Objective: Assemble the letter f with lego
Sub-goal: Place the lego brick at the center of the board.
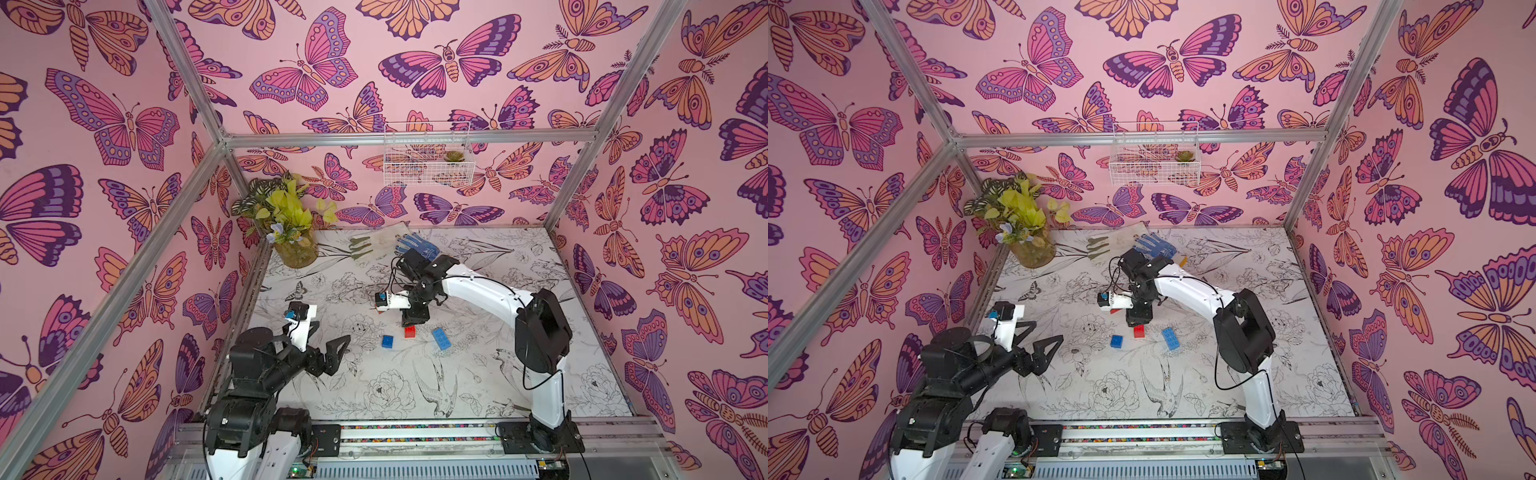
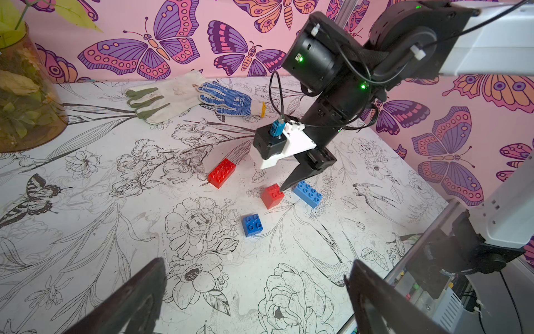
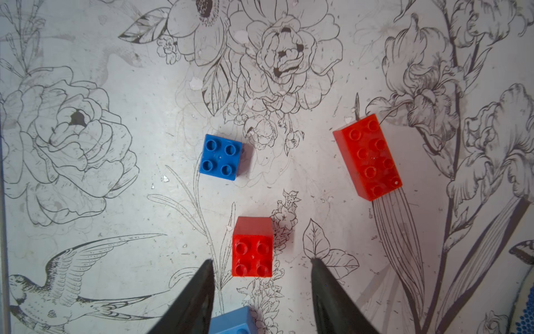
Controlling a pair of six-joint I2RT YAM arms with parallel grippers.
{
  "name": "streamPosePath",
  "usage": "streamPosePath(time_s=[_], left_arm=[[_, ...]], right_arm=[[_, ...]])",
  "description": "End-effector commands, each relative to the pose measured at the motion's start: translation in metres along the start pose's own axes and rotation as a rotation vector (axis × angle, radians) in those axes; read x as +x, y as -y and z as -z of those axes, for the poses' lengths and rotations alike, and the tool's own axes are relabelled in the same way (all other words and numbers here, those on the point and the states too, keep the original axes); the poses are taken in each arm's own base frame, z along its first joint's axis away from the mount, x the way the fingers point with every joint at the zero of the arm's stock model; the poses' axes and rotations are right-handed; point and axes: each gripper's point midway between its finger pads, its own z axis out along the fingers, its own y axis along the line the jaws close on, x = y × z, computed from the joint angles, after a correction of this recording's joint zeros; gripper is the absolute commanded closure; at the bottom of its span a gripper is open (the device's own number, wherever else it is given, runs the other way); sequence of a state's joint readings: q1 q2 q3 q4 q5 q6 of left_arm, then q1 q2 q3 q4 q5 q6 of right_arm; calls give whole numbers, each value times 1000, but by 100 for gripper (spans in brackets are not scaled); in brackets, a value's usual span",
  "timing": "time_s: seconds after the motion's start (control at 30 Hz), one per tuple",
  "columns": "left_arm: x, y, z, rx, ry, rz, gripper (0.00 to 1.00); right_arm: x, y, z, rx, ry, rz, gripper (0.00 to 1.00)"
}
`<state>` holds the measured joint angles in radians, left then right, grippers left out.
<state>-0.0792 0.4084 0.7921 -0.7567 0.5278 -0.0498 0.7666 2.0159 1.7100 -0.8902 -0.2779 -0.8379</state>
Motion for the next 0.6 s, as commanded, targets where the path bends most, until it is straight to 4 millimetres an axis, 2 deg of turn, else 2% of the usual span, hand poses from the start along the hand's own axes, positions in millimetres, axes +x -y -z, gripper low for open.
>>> streamPosePath(time_s=[0.0, 0.3, 0.57], left_arm=[[2, 2, -1, 18, -2, 0, 1], [3, 3, -2, 20, -5, 1, 1], [4, 3, -3, 24, -10, 2, 1]], right_arm=[[-7, 0, 2, 3, 6, 19, 45], [-26, 25, -13, 37, 44, 73, 44], [-33, 41, -37, 25, 34, 93, 44]])
